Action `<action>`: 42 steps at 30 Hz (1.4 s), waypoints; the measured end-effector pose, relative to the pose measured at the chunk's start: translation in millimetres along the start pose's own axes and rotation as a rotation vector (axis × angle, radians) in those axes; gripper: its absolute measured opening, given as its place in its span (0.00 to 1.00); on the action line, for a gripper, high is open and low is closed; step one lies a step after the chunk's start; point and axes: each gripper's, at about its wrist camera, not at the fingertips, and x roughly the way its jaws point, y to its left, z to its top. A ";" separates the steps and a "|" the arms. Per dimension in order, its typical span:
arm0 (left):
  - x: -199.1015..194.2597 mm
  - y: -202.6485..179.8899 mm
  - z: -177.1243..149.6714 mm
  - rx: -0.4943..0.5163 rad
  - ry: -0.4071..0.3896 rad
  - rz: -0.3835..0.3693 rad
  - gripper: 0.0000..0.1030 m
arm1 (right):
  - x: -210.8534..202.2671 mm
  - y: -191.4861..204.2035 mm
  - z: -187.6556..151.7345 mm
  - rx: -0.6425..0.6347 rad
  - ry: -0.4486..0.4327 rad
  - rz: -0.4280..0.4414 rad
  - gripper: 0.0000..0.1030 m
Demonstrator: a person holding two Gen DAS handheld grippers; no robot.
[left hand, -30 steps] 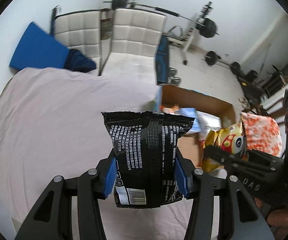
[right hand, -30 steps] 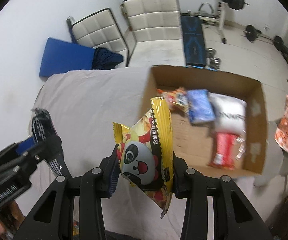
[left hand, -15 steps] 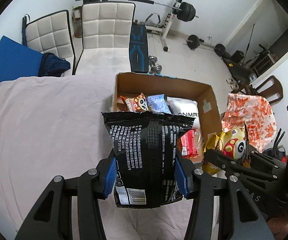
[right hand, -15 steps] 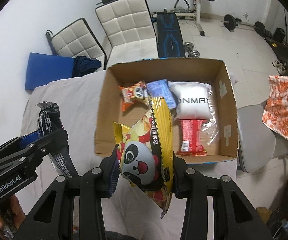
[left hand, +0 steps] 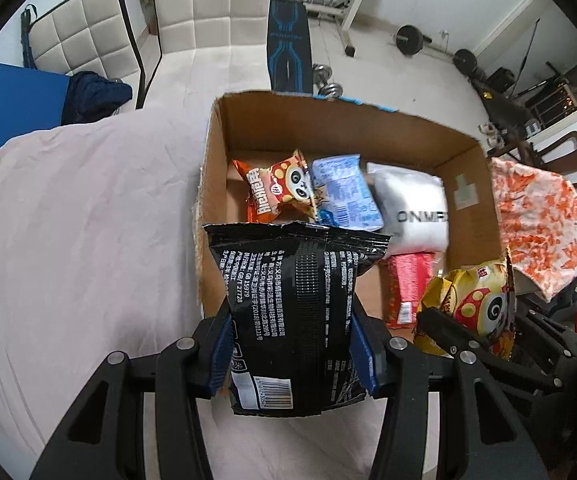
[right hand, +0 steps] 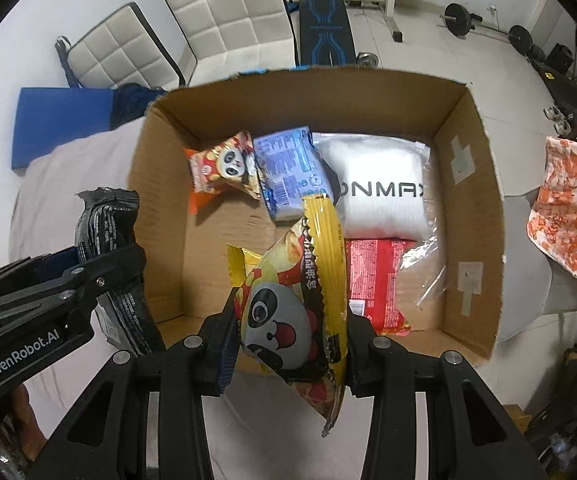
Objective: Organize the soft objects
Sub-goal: 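Carry the black and yellow snack bags with both tools over the box, then open both tools to release the black and yellow bags into the box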
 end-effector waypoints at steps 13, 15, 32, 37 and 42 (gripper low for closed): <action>70.2 13.5 22.9 -0.009 0.116 0.051 0.46 | 74.1 -12.7 20.7 0.015 0.103 -0.015 0.43; 77.8 14.7 23.4 -0.010 0.132 0.053 0.46 | 82.8 -12.7 22.8 0.011 0.117 -0.018 0.43; 69.4 4.9 27.3 -0.026 0.123 0.087 0.54 | 99.9 -16.1 32.5 0.019 0.148 -0.028 0.56; 49.5 1.5 25.9 -0.022 0.074 0.086 0.76 | 92.8 -14.7 33.1 0.020 0.133 -0.038 0.65; 31.0 -3.5 23.8 -0.007 0.024 0.103 0.94 | 81.2 -19.4 25.5 0.020 0.113 -0.062 0.69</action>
